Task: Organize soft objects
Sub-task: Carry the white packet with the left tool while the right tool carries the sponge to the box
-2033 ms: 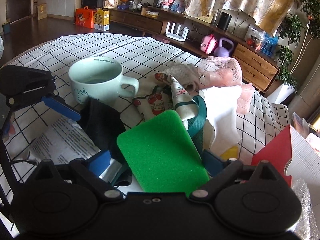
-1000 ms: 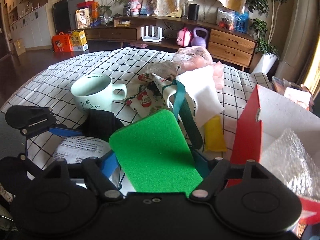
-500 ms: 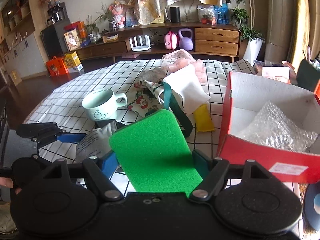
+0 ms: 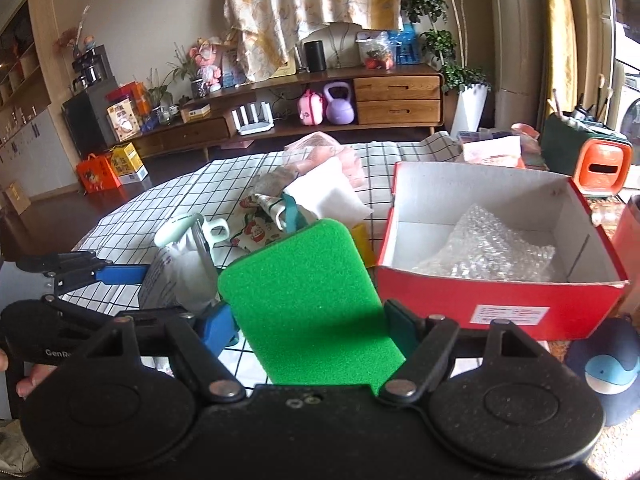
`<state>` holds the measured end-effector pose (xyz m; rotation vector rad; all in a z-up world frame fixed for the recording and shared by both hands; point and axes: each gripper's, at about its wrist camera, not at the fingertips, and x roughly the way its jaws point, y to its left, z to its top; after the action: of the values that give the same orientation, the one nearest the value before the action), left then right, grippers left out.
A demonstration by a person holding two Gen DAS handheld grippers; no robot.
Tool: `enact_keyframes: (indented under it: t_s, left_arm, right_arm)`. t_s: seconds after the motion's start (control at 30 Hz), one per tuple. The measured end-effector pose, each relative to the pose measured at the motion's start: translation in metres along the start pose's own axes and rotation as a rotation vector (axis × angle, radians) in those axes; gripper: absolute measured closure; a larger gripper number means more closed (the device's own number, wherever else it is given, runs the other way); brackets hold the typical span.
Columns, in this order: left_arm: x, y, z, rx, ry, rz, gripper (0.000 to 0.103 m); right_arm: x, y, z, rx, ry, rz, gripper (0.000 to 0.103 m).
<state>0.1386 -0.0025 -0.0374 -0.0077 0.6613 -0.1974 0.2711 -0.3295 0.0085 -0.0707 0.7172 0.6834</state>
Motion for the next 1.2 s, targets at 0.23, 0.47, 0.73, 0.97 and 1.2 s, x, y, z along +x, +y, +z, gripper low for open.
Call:
enact_keyframes:
  t_s: [0.23,0.47,0.73,0.97,1.2]
  left_arm:
    - [0.008,-0.024,0.034,-0.039,0.008,-0.016,0.031]
    - [0.025,-0.052,0.069,-0.02,-0.006,-0.036,0.031]
    - [0.056,-0.088,0.105,0.008,-0.003,-0.059,0.031]
    - [0.084,-0.113,0.132,0.045,-0.004,-0.056,0.031]
    - [0.117,-0.124,0.161,0.027,-0.001,-0.041,0.031]
  right_arm:
    - [-0.017,-0.028,0.008,0.032,-0.027,-0.039,0.026]
    - [-0.029,-0.062,0.019,0.064,-0.062,-0.087,0.026]
    - [-0.03,-0.116,0.034,0.13,-0.099,-0.165,0.026]
    - [-0.02,-0.16,0.045,0.178,-0.113,-0.21,0.025]
    - [0.003,-0.192,0.052,0.203,-0.102,-0.247,0.025]
